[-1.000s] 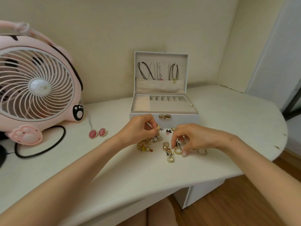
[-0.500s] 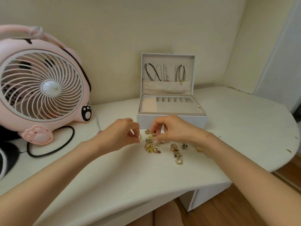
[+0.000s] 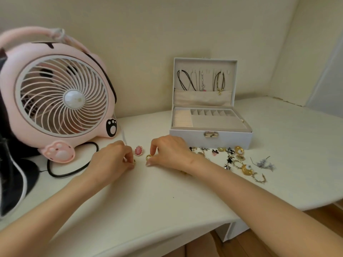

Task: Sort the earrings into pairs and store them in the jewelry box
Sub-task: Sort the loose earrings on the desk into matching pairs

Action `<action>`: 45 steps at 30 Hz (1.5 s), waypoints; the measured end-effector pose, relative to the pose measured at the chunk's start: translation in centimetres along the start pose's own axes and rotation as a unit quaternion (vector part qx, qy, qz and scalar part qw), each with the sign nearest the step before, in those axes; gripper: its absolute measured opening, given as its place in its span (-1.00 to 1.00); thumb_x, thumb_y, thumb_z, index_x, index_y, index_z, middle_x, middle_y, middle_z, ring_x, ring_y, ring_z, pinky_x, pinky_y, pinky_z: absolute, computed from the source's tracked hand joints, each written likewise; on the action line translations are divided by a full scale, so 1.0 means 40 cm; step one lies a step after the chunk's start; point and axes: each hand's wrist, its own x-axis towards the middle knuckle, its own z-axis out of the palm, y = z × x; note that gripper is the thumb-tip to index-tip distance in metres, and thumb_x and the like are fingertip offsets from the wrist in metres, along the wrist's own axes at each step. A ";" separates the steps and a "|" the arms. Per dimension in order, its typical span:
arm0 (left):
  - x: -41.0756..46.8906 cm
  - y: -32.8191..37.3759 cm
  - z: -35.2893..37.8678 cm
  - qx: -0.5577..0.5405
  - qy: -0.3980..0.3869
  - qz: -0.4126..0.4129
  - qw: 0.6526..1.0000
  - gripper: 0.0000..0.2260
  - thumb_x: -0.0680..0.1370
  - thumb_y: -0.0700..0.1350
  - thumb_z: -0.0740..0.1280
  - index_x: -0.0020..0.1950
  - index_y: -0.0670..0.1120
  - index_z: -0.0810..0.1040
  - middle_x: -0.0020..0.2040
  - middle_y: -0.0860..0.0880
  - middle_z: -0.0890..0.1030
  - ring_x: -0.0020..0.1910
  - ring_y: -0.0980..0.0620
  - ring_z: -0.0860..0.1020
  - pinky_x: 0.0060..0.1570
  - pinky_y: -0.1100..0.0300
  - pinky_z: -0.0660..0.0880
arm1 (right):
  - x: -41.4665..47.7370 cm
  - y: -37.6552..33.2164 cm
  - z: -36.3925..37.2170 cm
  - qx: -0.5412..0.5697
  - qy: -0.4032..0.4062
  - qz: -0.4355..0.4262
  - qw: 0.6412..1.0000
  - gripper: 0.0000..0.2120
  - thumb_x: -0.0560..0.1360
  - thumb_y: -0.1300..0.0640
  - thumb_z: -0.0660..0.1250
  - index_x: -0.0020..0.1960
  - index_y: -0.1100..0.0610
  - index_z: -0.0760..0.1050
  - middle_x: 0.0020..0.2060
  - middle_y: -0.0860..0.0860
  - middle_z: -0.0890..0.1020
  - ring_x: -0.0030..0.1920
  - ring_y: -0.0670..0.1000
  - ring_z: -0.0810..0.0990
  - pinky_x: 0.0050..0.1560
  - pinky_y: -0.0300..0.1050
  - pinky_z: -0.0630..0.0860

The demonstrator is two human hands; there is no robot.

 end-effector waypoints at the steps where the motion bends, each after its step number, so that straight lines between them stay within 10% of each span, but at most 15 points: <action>1: 0.001 -0.003 0.002 -0.005 0.001 -0.005 1.000 -0.78 0.43 -0.06 0.41 -0.32 0.13 0.40 -0.15 0.12 0.42 -0.13 0.09 0.51 -0.19 0.18 0.38 | 0.004 -0.008 0.006 0.001 0.002 0.000 1.000 -0.63 0.38 -0.17 0.41 0.04 0.06 0.55 -0.01 0.01 0.61 0.07 0.06 0.53 -0.10 -0.12 0.30; 21: 0.001 -0.012 0.005 -0.011 0.014 -0.022 1.000 -0.88 0.43 -0.08 0.41 -0.18 0.05 0.47 -0.10 0.06 0.44 -0.08 0.01 0.51 -0.12 0.11 0.46 | -0.003 -0.044 0.024 0.010 0.024 0.001 1.000 -0.58 0.41 -0.17 0.39 0.12 0.09 0.54 0.07 0.04 0.61 0.14 0.09 0.52 -0.09 -0.11 0.26; 35: 0.009 0.209 0.046 -0.160 0.052 0.192 0.967 -0.96 0.56 -0.06 0.27 0.00 0.04 0.45 -0.16 0.19 0.49 -0.18 0.22 0.44 -0.19 0.41 0.32 | -0.220 0.240 -0.125 0.107 0.148 0.163 0.970 -0.90 0.42 -0.06 0.41 -0.11 -0.05 0.60 -0.32 -0.08 0.61 -0.25 -0.12 0.53 -0.27 -0.20 0.41; 45: 0.080 0.426 0.110 -0.201 0.010 0.275 0.940 -0.90 0.52 -0.04 0.33 -0.03 -0.04 0.48 -0.08 0.08 0.54 -0.13 0.12 0.43 -0.14 0.19 0.44 | -0.302 0.422 -0.134 0.039 0.111 0.227 0.967 -0.84 0.46 0.03 0.39 0.03 -0.14 0.62 -0.07 -0.20 0.63 -0.32 -0.16 0.48 -0.19 -0.20 0.37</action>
